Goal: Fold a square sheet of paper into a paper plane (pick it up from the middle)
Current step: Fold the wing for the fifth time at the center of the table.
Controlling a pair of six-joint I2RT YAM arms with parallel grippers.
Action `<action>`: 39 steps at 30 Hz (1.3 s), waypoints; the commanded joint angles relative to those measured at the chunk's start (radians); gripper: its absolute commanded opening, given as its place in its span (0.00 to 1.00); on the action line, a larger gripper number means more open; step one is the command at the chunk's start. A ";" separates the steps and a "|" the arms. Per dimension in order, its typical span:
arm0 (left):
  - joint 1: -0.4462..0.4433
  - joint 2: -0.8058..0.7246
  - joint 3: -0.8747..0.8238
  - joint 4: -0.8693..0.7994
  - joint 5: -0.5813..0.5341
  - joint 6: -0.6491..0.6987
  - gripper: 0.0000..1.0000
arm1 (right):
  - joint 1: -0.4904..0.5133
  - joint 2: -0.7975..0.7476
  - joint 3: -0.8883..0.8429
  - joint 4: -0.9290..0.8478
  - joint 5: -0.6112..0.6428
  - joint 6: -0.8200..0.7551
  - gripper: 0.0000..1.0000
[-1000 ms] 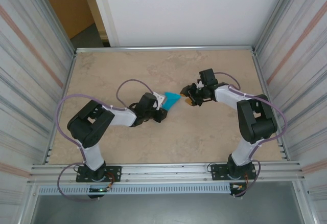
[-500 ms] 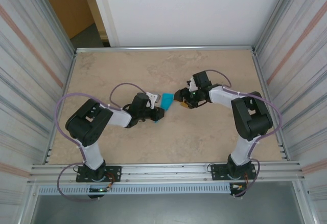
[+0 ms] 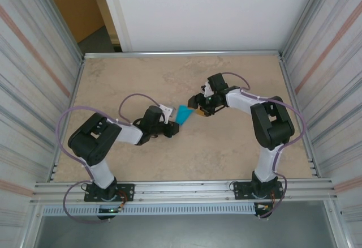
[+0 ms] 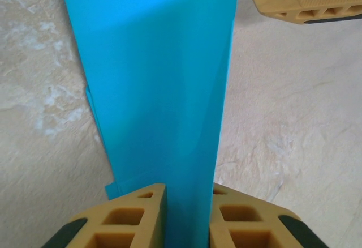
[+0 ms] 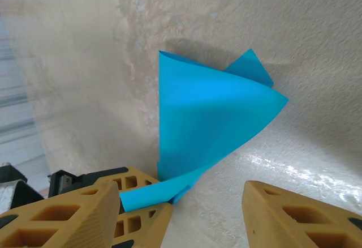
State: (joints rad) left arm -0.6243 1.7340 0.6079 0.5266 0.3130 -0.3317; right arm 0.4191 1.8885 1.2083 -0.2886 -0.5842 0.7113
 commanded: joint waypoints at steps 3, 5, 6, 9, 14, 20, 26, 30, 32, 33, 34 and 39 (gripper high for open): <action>-0.032 -0.043 -0.013 -0.079 -0.089 0.111 0.21 | -0.001 0.031 0.040 -0.108 0.020 0.163 0.60; -0.044 -0.042 -0.009 -0.083 -0.111 0.133 0.21 | 0.002 0.027 0.038 -0.106 0.020 0.217 0.61; -0.054 -0.039 -0.005 -0.084 -0.125 0.150 0.21 | 0.001 0.023 0.035 -0.101 0.020 0.245 0.61; -0.083 -0.029 0.014 -0.098 -0.179 0.199 0.21 | 0.001 0.017 0.029 -0.090 0.029 0.306 0.62; -0.143 -0.013 0.040 -0.099 -0.285 0.279 0.20 | 0.004 0.046 0.036 -0.098 0.033 0.362 0.62; -0.169 0.001 0.062 -0.082 -0.331 0.353 0.20 | 0.009 0.040 0.026 -0.134 0.073 0.397 0.60; -0.169 -0.002 0.054 -0.050 -0.342 0.395 0.21 | 0.015 0.053 0.026 -0.142 0.079 0.422 0.55; -0.170 -0.004 0.045 -0.033 -0.354 0.415 0.21 | 0.017 0.071 0.039 -0.153 0.083 0.424 0.46; -0.169 -0.003 0.045 -0.027 -0.353 0.419 0.21 | 0.017 0.074 0.044 -0.153 0.082 0.426 0.38; -0.169 -0.003 0.045 -0.027 -0.352 0.422 0.21 | 0.017 0.074 0.045 -0.152 0.084 0.429 0.34; -0.170 -0.001 0.046 -0.023 -0.351 0.423 0.22 | 0.017 0.072 0.048 -0.151 0.087 0.430 0.28; -0.170 -0.009 0.051 -0.043 -0.348 0.424 0.29 | 0.018 0.053 0.047 -0.144 0.115 0.436 0.07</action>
State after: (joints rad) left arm -0.7906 1.7279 0.6521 0.4763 -0.0238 0.0727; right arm 0.4282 1.9495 1.2297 -0.4129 -0.5003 1.1362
